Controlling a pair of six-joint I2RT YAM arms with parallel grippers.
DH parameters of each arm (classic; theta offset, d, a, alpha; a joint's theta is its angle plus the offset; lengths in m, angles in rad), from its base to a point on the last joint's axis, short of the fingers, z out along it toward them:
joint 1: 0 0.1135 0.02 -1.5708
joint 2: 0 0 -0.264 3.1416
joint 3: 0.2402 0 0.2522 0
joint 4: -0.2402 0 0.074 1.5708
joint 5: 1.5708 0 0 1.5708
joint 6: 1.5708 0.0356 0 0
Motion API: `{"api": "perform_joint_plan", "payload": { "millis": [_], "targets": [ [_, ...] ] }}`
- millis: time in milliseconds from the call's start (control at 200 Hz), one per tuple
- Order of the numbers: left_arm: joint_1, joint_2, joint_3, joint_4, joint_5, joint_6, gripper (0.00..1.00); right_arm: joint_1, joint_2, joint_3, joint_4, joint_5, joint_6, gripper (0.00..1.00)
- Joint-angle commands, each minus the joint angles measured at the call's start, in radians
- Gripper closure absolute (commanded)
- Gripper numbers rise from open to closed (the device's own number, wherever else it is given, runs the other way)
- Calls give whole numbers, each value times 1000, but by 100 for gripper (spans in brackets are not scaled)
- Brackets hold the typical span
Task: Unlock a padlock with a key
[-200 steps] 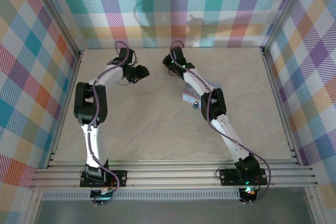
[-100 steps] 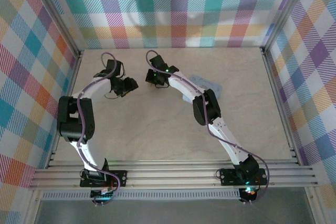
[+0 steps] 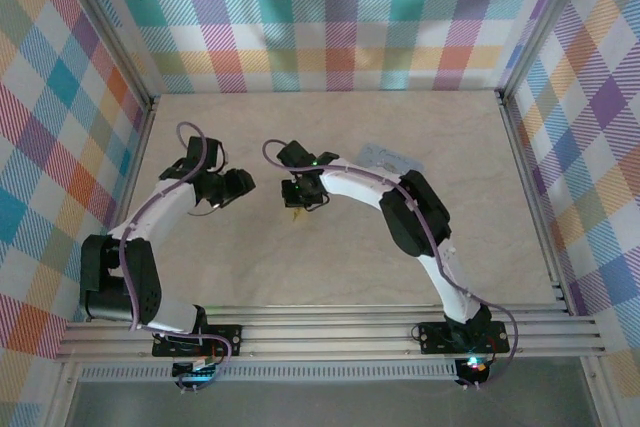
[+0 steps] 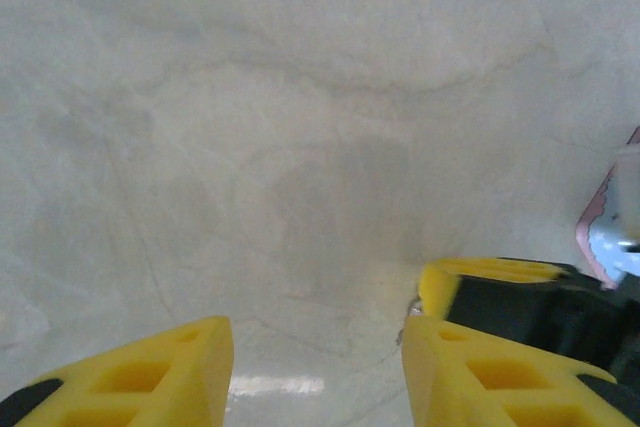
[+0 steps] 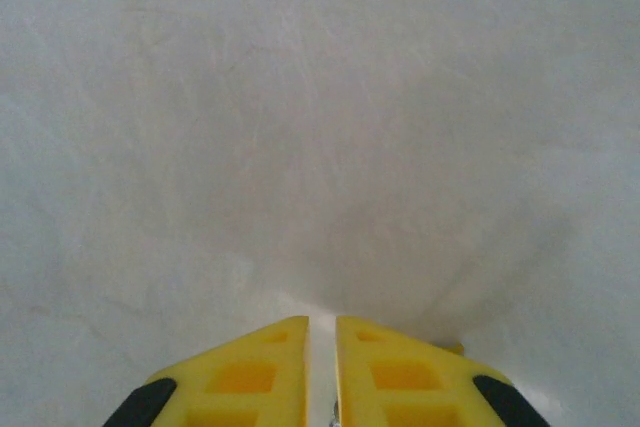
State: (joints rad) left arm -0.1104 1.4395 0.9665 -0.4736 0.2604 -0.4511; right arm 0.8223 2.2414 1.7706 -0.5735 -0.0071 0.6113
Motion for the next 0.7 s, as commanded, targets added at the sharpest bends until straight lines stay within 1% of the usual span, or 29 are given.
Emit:
{"api": "perform_joint_plan", "payload": {
  "millis": [0,115,310,400,455,510,555,695],
  "targets": [
    [8,-24,-44,-43,8,16,52,-17,-130,-46,-22,3,-20,81],
    [6,-25,-74,-37,10,11,52,-17,-154,-64,-55,26,-3,76],
    [-2,-5,-74,-44,25,12,51,-17,-70,32,-179,14,20,67],
    [-7,5,-69,-46,29,16,51,-18,-37,58,-204,-3,33,66],
    [-19,18,-66,-30,53,19,51,-17,-28,60,-208,-15,40,65],
    [-51,44,-56,-7,97,30,52,-17,-35,47,-199,-16,53,65],
    [-94,78,-29,-13,114,54,52,-18,-52,23,-180,-10,62,65],
    [-260,178,87,-63,40,143,52,-35,-144,-79,-122,5,89,65]
  ]
}}
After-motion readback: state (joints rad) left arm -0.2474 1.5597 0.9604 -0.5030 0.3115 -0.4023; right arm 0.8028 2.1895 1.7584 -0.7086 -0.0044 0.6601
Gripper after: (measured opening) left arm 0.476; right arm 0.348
